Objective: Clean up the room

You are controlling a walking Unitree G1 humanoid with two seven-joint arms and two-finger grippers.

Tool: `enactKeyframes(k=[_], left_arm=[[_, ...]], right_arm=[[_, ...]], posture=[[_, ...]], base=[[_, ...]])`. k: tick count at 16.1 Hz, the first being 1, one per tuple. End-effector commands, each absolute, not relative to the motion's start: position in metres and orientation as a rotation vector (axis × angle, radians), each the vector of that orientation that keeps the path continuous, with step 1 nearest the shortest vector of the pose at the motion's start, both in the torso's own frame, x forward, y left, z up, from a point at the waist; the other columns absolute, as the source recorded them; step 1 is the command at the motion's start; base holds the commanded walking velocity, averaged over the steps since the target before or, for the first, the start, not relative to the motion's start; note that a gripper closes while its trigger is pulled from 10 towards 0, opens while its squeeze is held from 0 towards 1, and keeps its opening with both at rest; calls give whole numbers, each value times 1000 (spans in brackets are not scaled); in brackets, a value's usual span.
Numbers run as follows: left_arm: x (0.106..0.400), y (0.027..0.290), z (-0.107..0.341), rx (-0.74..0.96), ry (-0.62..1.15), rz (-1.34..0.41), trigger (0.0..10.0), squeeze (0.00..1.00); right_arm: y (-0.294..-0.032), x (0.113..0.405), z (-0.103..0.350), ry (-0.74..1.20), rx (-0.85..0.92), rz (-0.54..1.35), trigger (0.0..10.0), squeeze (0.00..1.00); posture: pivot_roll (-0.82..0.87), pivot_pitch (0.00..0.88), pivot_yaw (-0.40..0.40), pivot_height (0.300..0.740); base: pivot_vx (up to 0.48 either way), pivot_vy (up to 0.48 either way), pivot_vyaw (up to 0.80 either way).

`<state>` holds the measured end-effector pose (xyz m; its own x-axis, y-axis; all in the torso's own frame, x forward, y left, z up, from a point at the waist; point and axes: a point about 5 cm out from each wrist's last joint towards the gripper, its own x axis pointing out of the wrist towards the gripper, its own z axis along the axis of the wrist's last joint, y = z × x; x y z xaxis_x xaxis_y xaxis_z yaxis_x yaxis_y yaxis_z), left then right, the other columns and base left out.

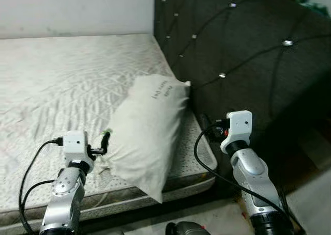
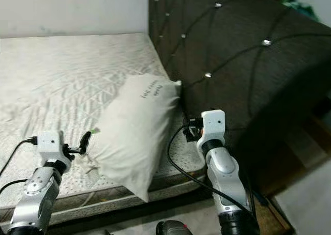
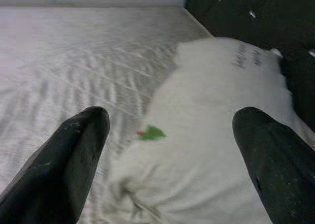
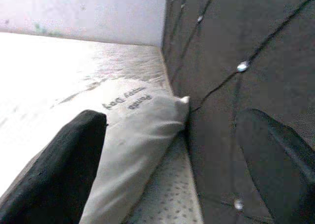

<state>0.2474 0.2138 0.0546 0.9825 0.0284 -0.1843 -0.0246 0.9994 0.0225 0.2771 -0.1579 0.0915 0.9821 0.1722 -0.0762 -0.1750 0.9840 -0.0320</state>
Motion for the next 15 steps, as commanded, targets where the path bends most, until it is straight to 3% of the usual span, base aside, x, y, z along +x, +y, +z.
enactKeyframes(k=[1, 4, 7, 11, 15], left_arm=[[245, 219, 63, 58, 139, 64, 10000, 0], [234, 225, 60, 175, 132, 43, 10000, 0], [264, 229, 77, 171, 88, -63, 10000, 0], [290, 204, 77, 156, 49, -115, 10000, 0], [276, 186, 66, 86, 32, -117, 10000, 0]], right_arm=[[-162, 274, 95, 77, -32, 181, 10000, 0], [-176, 258, 82, 136, -66, 161, 10000, 0], [-177, 257, 74, 153, -103, 150, 10000, 0], [-167, 271, 72, 129, -124, 92, 10000, 0], [-184, 263, 62, 121, -132, -29, 10000, 0]], posture=[[-8, 0, -49, 740], [18, 0, -55, 740], [24, 0, -50, 740], [15, 0, -39, 740], [-15, 0, -17, 740]], base=[[0, 0, 0], [0, 0, 0], [0, 0, 0], [0, 0, 0], [0, 0, 0]])
